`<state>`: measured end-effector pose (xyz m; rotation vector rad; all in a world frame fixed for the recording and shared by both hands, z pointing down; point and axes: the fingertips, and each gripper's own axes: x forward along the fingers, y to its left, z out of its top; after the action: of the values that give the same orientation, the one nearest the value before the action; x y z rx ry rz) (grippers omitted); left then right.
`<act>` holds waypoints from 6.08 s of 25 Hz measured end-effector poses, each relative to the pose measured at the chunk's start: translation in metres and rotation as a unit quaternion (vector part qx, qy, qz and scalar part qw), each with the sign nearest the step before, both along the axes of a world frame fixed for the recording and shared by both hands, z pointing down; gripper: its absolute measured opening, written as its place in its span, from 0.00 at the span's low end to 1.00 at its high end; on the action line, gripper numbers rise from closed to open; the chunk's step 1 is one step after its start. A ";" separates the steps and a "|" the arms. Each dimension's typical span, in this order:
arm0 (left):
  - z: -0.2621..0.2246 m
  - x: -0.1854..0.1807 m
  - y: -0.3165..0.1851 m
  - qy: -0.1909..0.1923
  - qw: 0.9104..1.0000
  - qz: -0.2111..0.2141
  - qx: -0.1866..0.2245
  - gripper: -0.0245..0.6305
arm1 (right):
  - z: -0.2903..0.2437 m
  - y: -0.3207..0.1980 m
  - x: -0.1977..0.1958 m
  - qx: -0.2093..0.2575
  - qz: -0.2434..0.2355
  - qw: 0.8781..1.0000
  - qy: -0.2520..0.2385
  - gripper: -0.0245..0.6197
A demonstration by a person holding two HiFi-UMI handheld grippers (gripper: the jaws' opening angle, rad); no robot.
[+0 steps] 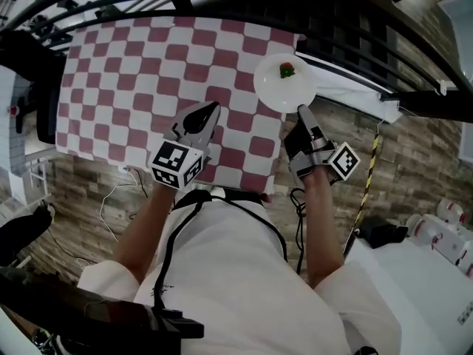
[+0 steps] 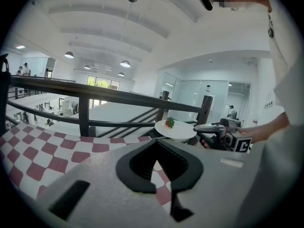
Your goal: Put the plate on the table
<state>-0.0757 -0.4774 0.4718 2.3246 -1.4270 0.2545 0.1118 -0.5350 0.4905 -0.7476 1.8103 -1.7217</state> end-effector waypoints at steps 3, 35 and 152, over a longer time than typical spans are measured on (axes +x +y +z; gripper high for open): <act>0.006 0.005 -0.017 -0.001 1.000 -0.001 -0.002 0.05 | 0.011 -0.019 0.000 -0.001 -0.006 1.000 0.001 0.07; 0.076 0.034 -0.103 0.022 0.998 -0.051 -0.039 0.05 | 0.124 -0.129 -0.020 -0.016 -0.045 0.999 -0.003 0.07; -0.052 -0.012 0.184 0.013 0.997 0.050 0.061 0.05 | -0.062 0.229 -0.003 0.178 0.022 0.958 0.223 0.05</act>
<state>-0.0875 -0.2934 0.4196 2.4925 -1.3508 0.1698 0.1091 -0.3059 0.4287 -1.0664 2.2984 -1.2047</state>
